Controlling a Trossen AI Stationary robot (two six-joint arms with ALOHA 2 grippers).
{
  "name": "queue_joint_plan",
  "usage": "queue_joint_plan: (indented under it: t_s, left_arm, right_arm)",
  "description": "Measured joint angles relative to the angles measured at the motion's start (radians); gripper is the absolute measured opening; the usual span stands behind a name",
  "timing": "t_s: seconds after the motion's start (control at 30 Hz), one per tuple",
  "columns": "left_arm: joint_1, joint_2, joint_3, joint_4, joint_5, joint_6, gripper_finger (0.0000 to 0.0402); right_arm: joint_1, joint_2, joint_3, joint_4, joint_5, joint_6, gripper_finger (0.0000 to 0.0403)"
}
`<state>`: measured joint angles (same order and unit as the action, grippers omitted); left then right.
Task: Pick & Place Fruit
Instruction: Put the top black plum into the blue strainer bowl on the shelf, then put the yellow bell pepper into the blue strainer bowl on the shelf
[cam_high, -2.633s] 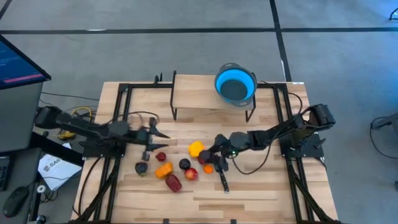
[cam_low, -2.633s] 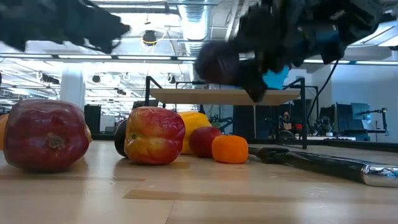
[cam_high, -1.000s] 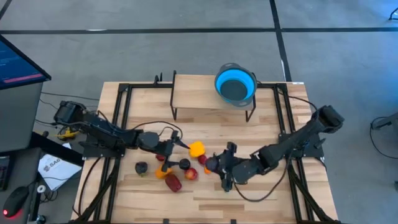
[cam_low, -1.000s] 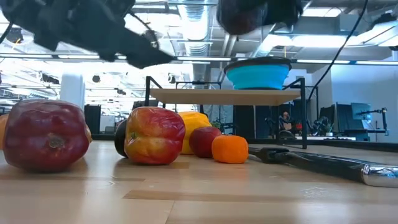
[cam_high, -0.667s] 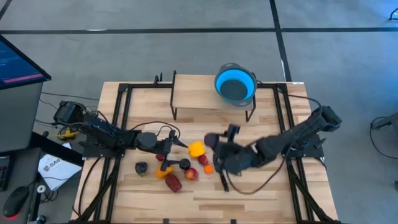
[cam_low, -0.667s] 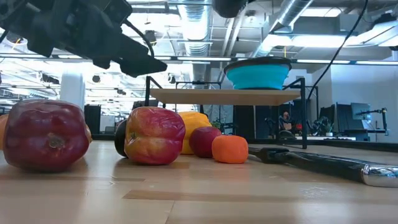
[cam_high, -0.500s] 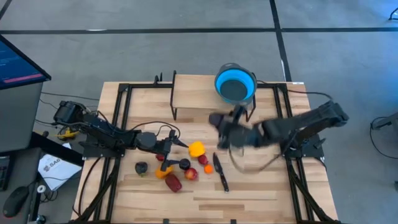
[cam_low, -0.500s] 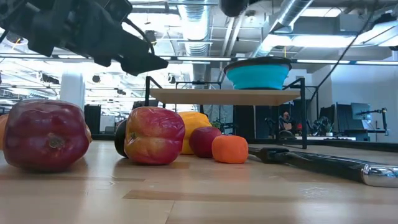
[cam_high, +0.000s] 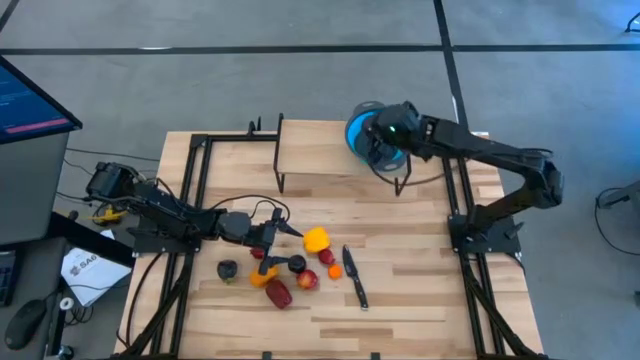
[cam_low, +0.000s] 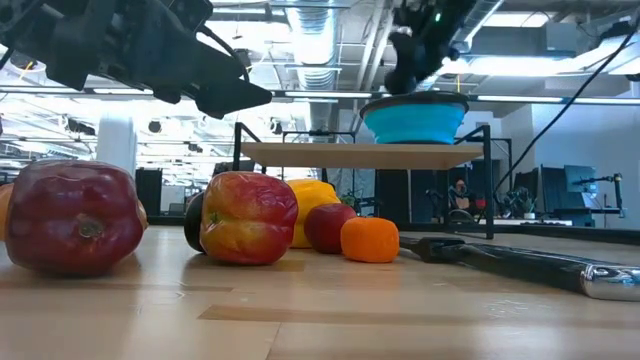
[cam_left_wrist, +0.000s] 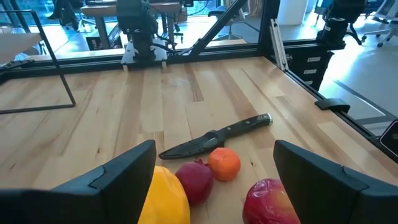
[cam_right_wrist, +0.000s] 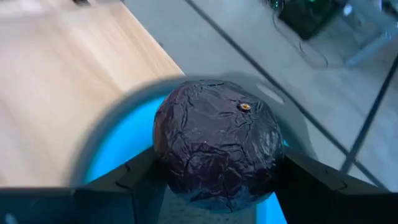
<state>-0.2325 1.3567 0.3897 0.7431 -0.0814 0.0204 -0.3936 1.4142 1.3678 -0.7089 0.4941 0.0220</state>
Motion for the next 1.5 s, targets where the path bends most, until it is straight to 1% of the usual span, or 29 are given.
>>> queue_joint_plan:
  t_s: [0.07,0.2,0.37,0.53,0.7,0.93,1.1,1.2,1.3,1.4,1.5]
  left_arm:
    - [0.0,0.0,0.0,0.002,0.0,0.0,0.0313]
    - [0.0,0.0,0.0,0.007,0.0,0.0,0.0307]
    - [0.0,0.0,0.0,0.008,0.0,0.0,0.0303]
    - [0.0,0.0,0.0,0.015,0.0,0.0,0.0304]
    - [0.0,0.0,0.0,0.015,0.0,0.0,0.0304]
    - [0.0,0.0,0.0,0.017,0.0,0.0,0.0304]
    - [0.0,0.0,0.0,0.017,0.0,0.0,0.0304]
    - [0.0,0.0,0.0,0.017,0.0,0.0,0.0304]
    - [-0.003,0.0,0.0,0.017,0.0,0.0,0.0304]
    - [-0.003,0.0,0.0,0.017,0.0,0.0,0.0304]
    - [-0.003,0.0,0.0,0.017,0.0,0.0,0.0304]
  right_arm:
    - [-0.04,0.03,0.0,-0.002,-0.011,0.001,0.0244]
    - [-0.101,0.083,0.0,-0.001,-0.077,0.011,0.0244]
    - [-0.14,0.131,0.0,0.004,-0.083,0.047,0.0245]
    - [-0.18,0.146,-0.001,0.003,-0.158,0.067,0.0252]
    - [-0.194,0.143,-0.001,-0.012,-0.207,0.083,0.0286]
    - [-0.2,0.145,-0.001,-0.018,-0.206,0.075,0.0349]
    - [-0.194,0.113,-0.001,-0.011,-0.201,0.073,0.0367]
    - [-0.166,0.058,-0.001,-0.009,-0.178,0.073,0.0367]
    - [-0.085,-0.021,-0.001,-0.008,-0.126,0.06,0.0361]
    - [0.053,-0.105,0.0,-0.008,-0.056,0.049,0.0352]
    - [0.24,-0.169,-0.008,-0.004,-0.005,0.068,0.0341]
